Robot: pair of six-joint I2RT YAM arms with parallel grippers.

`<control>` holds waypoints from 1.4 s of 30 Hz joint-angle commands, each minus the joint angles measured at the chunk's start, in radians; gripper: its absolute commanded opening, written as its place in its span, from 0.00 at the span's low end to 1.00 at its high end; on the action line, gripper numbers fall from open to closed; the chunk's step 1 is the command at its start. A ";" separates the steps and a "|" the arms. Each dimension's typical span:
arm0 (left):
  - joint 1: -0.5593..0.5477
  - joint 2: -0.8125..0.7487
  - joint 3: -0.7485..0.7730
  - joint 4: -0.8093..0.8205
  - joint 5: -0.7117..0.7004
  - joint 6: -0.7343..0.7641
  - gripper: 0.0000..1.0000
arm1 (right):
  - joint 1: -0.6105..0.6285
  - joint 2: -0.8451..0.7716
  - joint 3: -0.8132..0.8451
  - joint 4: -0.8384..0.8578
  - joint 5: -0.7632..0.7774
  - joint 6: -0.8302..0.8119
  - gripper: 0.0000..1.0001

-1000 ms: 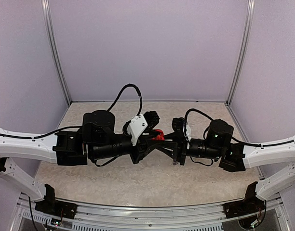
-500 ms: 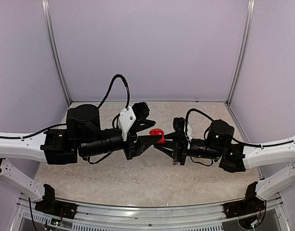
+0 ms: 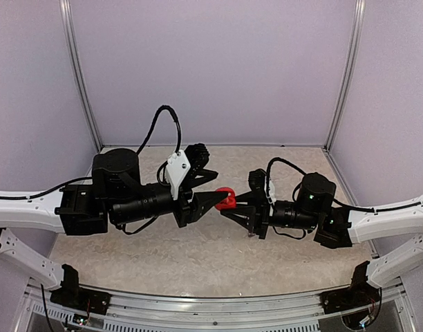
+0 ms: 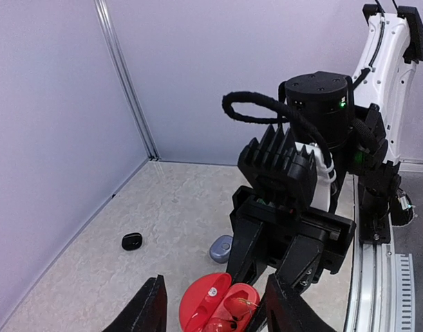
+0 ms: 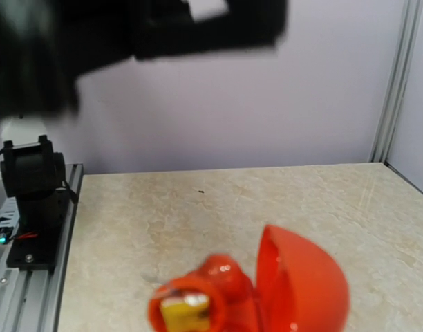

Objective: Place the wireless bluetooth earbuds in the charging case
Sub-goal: Adjust the right earbud in the right side groove of the charging case.

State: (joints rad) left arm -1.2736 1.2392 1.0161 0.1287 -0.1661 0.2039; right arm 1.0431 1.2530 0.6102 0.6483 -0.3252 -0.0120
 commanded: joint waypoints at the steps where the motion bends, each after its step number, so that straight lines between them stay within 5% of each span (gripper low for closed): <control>1: 0.005 0.024 0.009 -0.033 -0.012 -0.015 0.53 | 0.006 -0.015 -0.003 0.020 -0.032 0.009 0.00; 31: 0.049 0.098 0.050 -0.086 -0.046 -0.059 0.54 | 0.007 -0.031 0.002 0.022 -0.073 0.004 0.00; 42: 0.055 0.001 -0.020 -0.005 0.078 -0.029 0.62 | 0.007 -0.016 -0.007 0.028 -0.059 0.009 0.00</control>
State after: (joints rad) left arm -1.2312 1.3060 1.0271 0.0654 -0.1364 0.1574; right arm 1.0424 1.2507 0.6102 0.6483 -0.3748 -0.0090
